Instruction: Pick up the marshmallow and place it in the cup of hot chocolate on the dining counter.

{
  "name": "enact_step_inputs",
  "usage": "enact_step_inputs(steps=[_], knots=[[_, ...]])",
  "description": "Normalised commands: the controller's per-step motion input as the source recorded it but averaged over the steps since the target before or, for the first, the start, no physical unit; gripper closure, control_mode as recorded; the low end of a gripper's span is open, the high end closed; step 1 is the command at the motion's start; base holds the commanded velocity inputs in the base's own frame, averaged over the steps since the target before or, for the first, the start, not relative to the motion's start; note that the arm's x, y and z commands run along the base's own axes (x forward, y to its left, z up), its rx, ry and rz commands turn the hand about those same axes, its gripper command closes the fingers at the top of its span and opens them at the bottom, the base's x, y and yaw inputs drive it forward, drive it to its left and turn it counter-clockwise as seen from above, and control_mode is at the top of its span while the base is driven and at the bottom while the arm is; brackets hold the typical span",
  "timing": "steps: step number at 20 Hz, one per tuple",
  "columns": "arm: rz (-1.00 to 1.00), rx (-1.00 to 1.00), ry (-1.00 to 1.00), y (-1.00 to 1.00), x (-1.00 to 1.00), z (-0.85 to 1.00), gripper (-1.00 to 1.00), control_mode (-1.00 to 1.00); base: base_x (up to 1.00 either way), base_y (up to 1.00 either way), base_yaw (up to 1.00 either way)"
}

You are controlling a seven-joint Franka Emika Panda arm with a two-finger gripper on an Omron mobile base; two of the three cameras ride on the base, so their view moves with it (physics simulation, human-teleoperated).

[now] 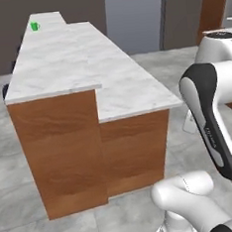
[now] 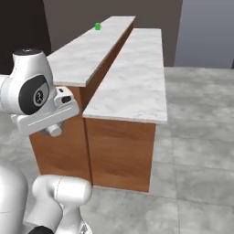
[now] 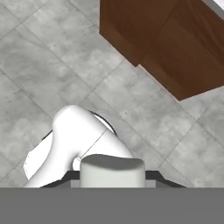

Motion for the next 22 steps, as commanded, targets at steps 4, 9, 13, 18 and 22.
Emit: enact_step_inputs(steps=[4, 9, 13, 18, 22], knots=[[0.0, 0.0, 0.0, 0.0, 0.0, 0.0, 1.0, 1.0, -0.21, 1.0, -0.35], [0.0, 0.0, 0.0, 0.0, 0.0, 0.0, 1.0, 1.0, -0.26, 1.0, -0.32], [0.0, 0.0, 0.0, 0.0, 0.0, 0.0, 1.0, 1.0, -0.27, 1.0, -0.29], [0.0, 0.0, 0.0, 0.0, 0.0, 0.0, 1.0, 1.0, -0.14, 1.0, -0.33], [0.0, 0.0, 0.0, 0.0, 0.0, 0.0, 1.0, 1.0, -0.17, 1.0, -0.3]])
